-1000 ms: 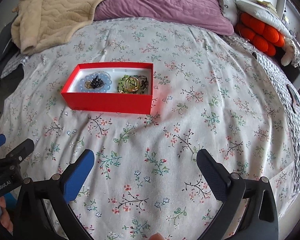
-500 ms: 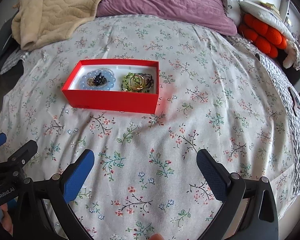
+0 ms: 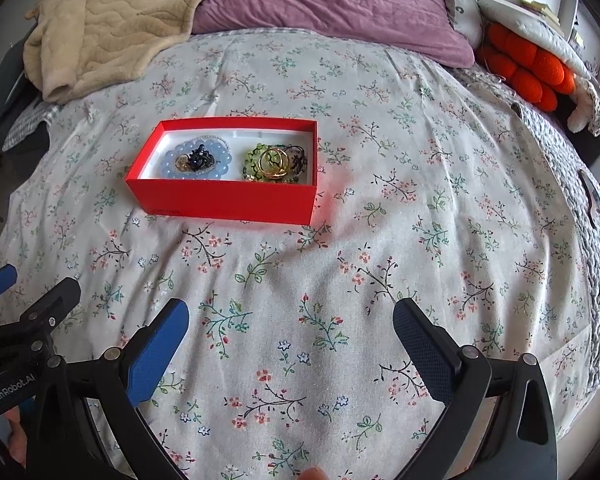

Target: Organize jewelry

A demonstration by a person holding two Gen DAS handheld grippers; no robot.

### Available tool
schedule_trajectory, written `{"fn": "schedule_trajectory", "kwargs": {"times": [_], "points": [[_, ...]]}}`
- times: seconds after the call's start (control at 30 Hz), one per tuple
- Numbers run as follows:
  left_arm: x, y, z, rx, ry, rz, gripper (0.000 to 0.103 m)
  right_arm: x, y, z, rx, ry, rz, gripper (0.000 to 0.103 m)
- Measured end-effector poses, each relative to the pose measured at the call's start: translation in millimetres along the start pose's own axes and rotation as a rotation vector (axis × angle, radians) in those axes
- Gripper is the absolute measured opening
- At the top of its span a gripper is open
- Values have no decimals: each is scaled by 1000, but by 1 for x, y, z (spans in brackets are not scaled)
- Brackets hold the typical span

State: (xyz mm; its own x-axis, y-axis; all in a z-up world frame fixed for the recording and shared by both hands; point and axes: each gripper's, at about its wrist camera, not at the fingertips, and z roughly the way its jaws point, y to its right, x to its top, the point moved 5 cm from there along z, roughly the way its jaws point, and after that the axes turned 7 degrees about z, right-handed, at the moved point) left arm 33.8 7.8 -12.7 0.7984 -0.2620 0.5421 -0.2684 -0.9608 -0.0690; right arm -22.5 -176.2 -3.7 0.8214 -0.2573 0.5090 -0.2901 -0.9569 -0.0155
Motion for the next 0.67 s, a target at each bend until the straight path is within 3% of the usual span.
{"fn": "schedule_trajectory", "kwargs": {"times": [0.67], "points": [[1,3,0,-10,-4,27,102,0,-4,5,16,-18,7,103]]}}
